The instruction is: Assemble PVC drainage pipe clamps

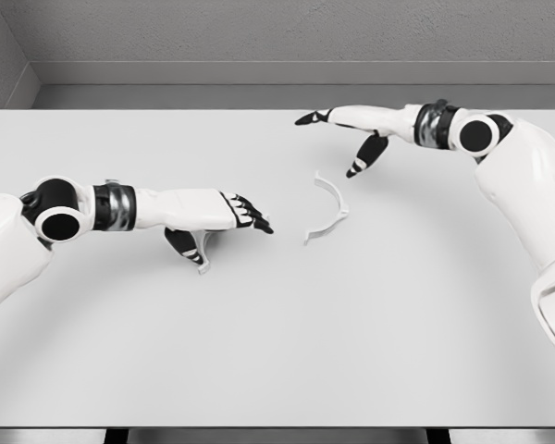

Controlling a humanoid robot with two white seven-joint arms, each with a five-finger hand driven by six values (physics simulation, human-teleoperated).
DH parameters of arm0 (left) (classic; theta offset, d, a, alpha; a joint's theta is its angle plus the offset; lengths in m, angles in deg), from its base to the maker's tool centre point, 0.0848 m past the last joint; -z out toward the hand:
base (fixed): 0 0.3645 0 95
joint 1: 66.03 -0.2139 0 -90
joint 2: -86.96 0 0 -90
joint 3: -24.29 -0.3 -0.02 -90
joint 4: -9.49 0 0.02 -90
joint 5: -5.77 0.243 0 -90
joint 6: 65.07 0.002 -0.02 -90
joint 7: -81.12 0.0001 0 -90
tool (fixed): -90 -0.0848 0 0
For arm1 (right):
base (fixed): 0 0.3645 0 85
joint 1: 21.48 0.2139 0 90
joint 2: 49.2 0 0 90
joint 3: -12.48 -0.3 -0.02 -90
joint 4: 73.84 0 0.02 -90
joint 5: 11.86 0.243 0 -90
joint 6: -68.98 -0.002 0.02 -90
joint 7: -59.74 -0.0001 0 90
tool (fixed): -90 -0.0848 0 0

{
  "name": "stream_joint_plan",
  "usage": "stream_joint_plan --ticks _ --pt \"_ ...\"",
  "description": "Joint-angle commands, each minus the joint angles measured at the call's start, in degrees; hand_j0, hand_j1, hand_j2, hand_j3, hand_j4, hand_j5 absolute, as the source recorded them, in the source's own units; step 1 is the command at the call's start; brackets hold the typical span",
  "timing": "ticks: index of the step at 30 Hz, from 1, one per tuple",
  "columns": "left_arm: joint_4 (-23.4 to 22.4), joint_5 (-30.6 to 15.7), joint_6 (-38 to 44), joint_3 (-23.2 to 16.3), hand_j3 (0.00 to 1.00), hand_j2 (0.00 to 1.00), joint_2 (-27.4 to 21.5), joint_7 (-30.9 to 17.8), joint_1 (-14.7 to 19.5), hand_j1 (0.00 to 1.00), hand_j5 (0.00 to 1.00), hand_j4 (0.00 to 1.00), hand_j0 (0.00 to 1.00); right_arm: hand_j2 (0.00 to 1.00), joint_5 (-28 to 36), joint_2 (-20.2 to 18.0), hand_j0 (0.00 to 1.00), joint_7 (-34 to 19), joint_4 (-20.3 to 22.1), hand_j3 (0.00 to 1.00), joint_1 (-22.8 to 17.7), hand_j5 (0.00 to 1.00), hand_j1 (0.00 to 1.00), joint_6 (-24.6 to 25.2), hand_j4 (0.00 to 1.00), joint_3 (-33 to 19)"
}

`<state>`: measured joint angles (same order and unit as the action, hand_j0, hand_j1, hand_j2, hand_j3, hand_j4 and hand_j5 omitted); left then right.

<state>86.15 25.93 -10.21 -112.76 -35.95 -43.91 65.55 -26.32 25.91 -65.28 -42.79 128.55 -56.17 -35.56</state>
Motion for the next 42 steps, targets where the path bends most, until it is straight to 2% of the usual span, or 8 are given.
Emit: stream_joint_plan --ticks 1,21,26,28,29,32,35,42 --pt "0.0 -0.2 0.1 0.0 1.0 1.0 0.4 0.0 0.0 1.0 1.0 1.0 1.0 1.0 0.0 0.9 1.0 0.0 -0.6 1.0 0.0 1.0 1.0 0.2 1.0 -0.1" --pt "-1.5 -0.1 0.1 0.5 1.0 1.0 3.5 0.0 1.3 1.0 1.0 1.0 1.0 1.0 -2.3 2.5 1.0 0.0 -0.9 1.0 0.2 1.0 1.0 0.2 1.0 0.3" --pt "-4.1 0.1 0.1 0.5 1.0 1.0 5.9 0.0 2.4 1.0 1.0 1.0 1.0 1.0 -2.5 2.6 1.0 0.0 -1.0 1.0 0.1 1.0 1.0 0.2 1.0 0.4" --pt "-1.3 -0.5 0.1 1.4 1.0 1.0 2.9 0.0 2.7 1.0 1.0 1.0 1.0 1.0 -2.8 2.6 1.0 0.0 -1.3 1.0 0.1 1.0 1.0 0.2 1.0 0.4" --pt "2.8 -2.7 0.1 3.0 1.0 1.0 -2.0 0.0 2.0 1.0 1.0 1.0 1.0 1.0 -3.6 2.6 1.0 0.0 -1.3 1.0 0.2 1.0 1.0 0.2 1.0 0.3" --pt "2.6 -3.2 0.1 2.7 1.0 1.0 -3.4 0.0 0.4 1.0 1.0 1.0 1.0 1.0 -5.0 2.6 1.0 0.0 -1.3 1.0 0.2 1.0 1.0 0.2 1.0 0.4" --pt "1.8 0.1 0.1 2.5 1.0 1.0 -1.3 0.0 -0.4 1.0 1.0 1.0 1.0 1.0 -6.9 2.8 1.0 0.0 -1.3 1.0 0.3 1.0 1.0 0.2 1.0 0.3" --pt "-4.2 1.9 0.1 2.7 1.0 1.0 4.3 0.0 -0.4 1.0 1.0 1.0 1.0 1.0 -8.2 2.8 1.0 0.0 -1.3 1.0 0.3 1.0 1.0 0.2 1.0 0.4"
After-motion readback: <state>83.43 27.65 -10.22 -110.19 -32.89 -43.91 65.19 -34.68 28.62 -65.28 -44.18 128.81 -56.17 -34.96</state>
